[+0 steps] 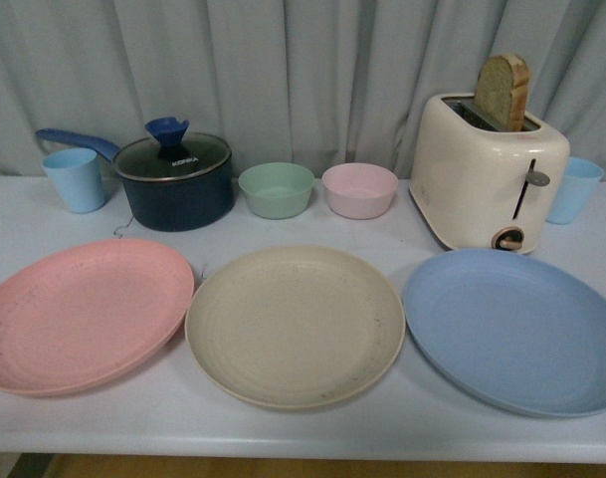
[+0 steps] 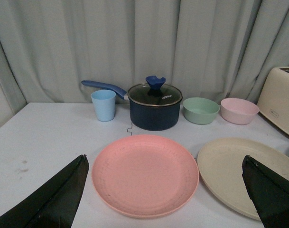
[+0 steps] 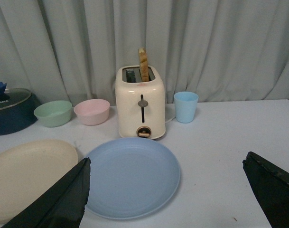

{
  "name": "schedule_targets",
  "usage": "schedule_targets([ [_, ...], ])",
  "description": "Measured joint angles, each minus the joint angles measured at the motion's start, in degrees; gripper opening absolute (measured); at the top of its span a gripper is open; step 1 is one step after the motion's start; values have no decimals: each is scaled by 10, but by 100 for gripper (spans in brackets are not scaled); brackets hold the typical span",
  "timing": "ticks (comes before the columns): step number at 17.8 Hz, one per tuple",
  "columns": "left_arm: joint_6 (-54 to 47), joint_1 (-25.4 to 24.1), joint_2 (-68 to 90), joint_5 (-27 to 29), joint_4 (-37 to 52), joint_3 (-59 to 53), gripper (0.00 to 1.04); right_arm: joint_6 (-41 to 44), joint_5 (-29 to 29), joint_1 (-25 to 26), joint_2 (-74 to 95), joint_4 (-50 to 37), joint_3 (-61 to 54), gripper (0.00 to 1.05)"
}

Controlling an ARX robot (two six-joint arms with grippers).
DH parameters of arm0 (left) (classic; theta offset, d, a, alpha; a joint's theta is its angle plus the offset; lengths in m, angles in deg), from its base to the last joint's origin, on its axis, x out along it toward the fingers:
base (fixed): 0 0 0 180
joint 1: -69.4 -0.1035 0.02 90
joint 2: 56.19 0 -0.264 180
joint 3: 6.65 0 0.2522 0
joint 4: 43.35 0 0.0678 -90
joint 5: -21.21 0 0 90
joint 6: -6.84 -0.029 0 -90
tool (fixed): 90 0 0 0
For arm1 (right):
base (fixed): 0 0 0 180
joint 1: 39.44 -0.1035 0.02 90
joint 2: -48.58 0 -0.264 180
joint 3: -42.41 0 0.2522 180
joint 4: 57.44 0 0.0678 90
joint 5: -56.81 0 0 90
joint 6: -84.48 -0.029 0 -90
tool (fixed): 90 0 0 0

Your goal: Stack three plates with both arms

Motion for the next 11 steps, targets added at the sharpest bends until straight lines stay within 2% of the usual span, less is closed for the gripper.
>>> schedule_targets([
  [11,0,0,0,0,0,0,98,0,0,0,0,0,0,98],
])
